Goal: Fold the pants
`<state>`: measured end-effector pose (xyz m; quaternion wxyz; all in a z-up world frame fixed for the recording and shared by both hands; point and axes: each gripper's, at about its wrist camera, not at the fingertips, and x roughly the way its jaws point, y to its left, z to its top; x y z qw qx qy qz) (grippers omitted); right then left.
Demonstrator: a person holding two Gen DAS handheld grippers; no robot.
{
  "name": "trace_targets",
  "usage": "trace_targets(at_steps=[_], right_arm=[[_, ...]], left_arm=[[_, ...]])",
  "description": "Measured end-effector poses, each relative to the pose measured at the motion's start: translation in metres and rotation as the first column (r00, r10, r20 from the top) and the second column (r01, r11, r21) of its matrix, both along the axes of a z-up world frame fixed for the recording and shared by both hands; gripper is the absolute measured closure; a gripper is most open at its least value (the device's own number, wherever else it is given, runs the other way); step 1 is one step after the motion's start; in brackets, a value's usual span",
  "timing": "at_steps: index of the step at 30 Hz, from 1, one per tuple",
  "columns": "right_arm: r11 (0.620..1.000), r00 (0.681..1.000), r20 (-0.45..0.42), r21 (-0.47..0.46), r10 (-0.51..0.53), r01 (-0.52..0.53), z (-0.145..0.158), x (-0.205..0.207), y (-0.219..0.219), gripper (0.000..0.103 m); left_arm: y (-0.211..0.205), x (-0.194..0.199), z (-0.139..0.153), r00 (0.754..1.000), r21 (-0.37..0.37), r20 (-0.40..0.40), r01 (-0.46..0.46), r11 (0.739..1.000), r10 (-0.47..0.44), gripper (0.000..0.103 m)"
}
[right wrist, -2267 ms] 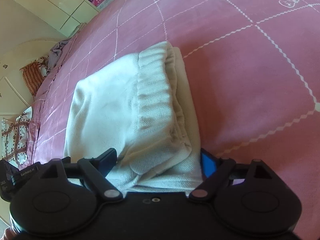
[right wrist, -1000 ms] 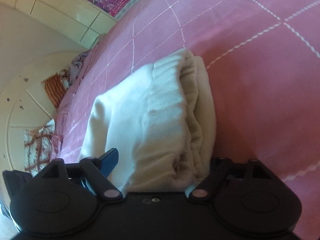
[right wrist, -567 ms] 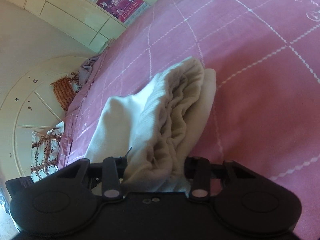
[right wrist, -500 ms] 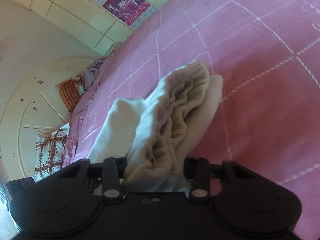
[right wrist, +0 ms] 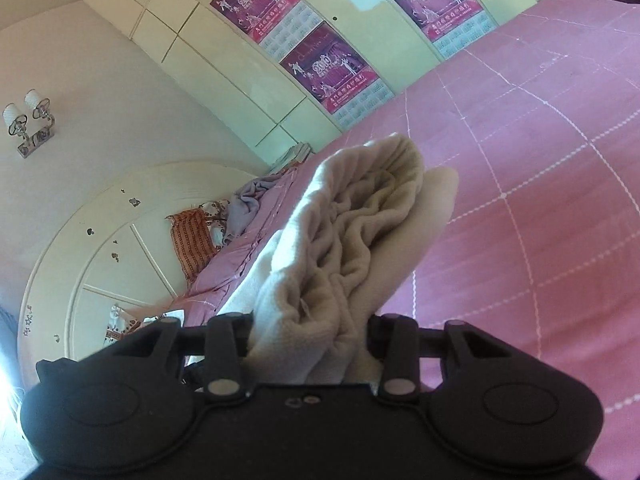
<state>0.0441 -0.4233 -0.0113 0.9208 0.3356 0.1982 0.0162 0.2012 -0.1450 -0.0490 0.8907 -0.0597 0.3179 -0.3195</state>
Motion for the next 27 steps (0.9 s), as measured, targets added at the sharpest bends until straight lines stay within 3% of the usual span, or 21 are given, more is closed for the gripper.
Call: trace_targets(at_steps=[7,10,12,14,15,17,19,20,22,25,27], right_arm=[[0.999,0.998,-0.057,-0.022,-0.029,0.028,-0.038,0.055,-0.012,0.063],[0.997,0.992,-0.100,-0.045,-0.075,0.070,-0.062,0.059,-0.021,0.063],[0.989,0.980,-0.166,-0.112,-0.109,0.091,-0.075,0.064,-0.024,0.062],[0.981,0.962,-0.241,-0.170,-0.130,0.090,-0.089,0.067,-0.025,0.058],[0.976,0.951,-0.275,-0.201,-0.144,0.090,-0.095,0.067,-0.024,0.057],[0.963,0.932,-0.318,-0.252,-0.174,0.094,-0.107,0.062,-0.019,0.039],[0.947,0.915,-0.333,-0.292,-0.229,0.130,-0.113,0.053,-0.017,0.027],[0.943,0.911,-0.334,-0.301,-0.243,0.142,-0.113,0.048,-0.017,0.026],[0.944,0.910,-0.332,-0.295,-0.247,0.148,-0.108,0.039,-0.017,0.026],[0.882,0.912,-0.254,-0.430,-0.323,0.192,-0.081,0.027,-0.002,0.033],[0.863,0.930,-0.197,-0.470,-0.311,0.189,-0.063,0.024,0.011,0.058]], left_arm=[[-0.034,0.039,-0.047,0.999,0.088,-0.039,-0.019,0.996,0.022,0.066],[-0.050,0.044,-0.073,0.998,0.179,-0.059,0.007,0.984,0.004,0.065],[-0.054,0.043,-0.089,0.997,0.225,-0.072,0.014,0.974,0.002,0.063],[-0.053,0.037,-0.101,0.998,0.264,-0.060,0.016,0.965,-0.001,0.044],[-0.051,0.037,-0.103,0.998,0.269,-0.056,0.012,0.963,0.004,0.041],[-0.046,0.037,-0.102,0.997,0.292,-0.064,-0.011,0.956,0.031,0.017],[-0.038,0.039,-0.098,0.994,0.277,-0.104,0.007,0.961,0.023,0.016],[-0.034,0.037,-0.092,0.995,0.281,-0.101,0.008,0.960,0.021,0.016],[-0.026,0.022,-0.074,0.999,0.316,0.004,-0.050,0.947,0.051,0.016],[-0.019,0.003,-0.050,0.996,0.280,0.084,-0.053,0.958,0.031,0.016],[-0.026,-0.004,-0.043,0.996,0.269,0.087,-0.026,0.963,0.003,0.016]])
